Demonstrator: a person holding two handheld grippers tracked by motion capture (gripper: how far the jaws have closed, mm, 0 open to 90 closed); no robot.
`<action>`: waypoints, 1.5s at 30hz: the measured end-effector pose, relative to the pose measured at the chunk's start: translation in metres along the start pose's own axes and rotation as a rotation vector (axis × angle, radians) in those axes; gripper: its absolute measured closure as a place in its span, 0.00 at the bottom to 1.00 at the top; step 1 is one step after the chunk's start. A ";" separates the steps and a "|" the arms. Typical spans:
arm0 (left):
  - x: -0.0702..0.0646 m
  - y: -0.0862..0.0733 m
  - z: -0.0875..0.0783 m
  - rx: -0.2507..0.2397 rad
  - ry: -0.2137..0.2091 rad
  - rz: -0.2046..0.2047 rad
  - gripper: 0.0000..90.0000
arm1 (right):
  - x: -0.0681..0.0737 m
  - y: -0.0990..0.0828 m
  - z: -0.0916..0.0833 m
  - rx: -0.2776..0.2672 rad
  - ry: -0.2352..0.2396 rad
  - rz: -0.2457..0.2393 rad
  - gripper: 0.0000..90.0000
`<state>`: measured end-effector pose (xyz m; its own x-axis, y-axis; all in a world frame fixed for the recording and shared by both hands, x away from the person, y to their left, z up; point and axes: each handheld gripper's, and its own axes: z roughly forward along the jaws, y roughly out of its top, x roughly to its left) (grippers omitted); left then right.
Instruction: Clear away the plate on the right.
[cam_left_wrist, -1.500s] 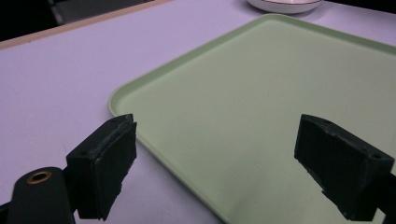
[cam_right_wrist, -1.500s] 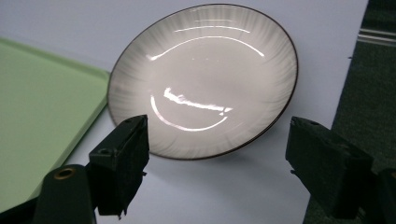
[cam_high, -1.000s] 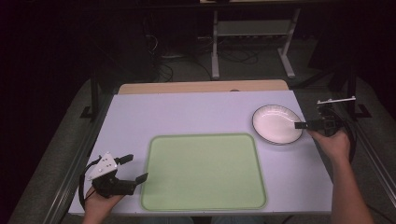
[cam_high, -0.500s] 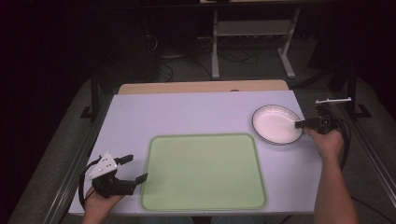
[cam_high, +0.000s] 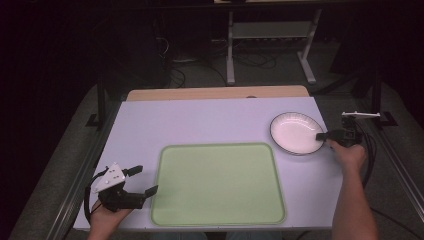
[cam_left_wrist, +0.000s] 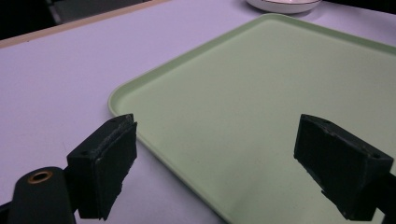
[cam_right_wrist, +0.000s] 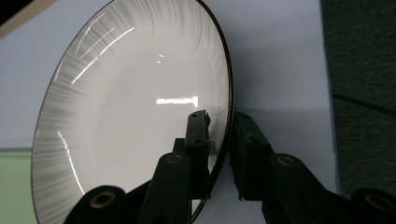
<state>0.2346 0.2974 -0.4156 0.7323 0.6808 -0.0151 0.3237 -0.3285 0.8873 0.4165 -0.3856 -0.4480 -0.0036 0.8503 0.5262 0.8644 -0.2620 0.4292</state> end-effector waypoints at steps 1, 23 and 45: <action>0.000 0.000 0.000 0.001 0.001 0.000 0.14 | -0.002 -0.001 0.001 -0.005 0.010 0.016 0.85; 0.001 0.000 -0.001 -0.002 0.000 -0.002 0.14 | -0.010 -0.009 0.002 -0.089 0.091 0.177 0.91; 0.001 0.000 -0.001 -0.004 0.003 -0.004 0.14 | -0.023 -0.024 -0.011 -0.231 0.173 0.333 0.90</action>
<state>0.2349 0.2984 -0.4153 0.7288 0.6845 -0.0174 0.3243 -0.3228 0.8892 0.3902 -0.4038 -0.4623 0.1546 0.6183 0.7706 0.6979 -0.6204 0.3578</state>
